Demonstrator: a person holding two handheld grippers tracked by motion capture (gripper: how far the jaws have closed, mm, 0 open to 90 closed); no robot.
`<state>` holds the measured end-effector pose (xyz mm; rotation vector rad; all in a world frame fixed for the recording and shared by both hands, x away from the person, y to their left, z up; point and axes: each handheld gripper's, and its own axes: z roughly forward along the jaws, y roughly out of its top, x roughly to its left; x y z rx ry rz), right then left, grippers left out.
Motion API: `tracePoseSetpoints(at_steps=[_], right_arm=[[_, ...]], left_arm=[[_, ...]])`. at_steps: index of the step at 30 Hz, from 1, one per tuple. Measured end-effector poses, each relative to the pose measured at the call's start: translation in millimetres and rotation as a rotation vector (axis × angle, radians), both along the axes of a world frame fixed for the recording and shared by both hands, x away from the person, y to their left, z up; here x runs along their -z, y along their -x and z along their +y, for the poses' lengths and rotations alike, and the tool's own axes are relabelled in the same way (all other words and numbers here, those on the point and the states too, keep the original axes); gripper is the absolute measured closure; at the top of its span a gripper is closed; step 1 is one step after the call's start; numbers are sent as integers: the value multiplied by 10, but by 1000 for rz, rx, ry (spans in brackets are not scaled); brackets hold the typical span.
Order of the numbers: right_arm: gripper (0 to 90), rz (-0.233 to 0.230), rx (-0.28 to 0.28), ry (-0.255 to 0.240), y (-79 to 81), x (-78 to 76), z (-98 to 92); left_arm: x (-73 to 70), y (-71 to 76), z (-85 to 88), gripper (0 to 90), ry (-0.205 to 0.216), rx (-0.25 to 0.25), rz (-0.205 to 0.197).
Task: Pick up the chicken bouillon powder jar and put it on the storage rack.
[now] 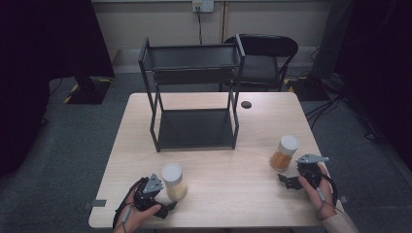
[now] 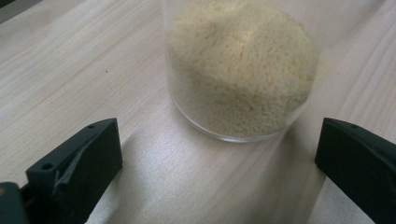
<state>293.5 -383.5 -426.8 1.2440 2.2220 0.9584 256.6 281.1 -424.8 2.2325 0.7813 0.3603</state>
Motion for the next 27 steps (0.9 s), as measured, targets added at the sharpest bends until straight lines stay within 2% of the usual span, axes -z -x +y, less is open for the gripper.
tracePoseSetpoints(at_steps=[5, 9, 12, 16, 23, 27], right_arm=[[0, 0, 0, 0, 0, 0, 0], [0, -1, 0, 0, 0, 0, 0], [0, -1, 0, 0, 0, 0, 0], [0, 0, 0, 0, 0, 0, 0], [0, 0, 0, 0, -1, 0, 0], [0, 0, 0, 0, -1, 0, 0]], left_arm=[[-19, -9, -1, 2, 2, -7, 13], [-21, -16, 39, 12, 22, -15, 25], [-21, -39, 81, 13, 61, -24, 59], [-32, -49, 105, 18, 83, -22, 71], [-95, -40, 134, 20, 96, -5, 61], [-114, -20, 171, 20, 120, -8, 61]])
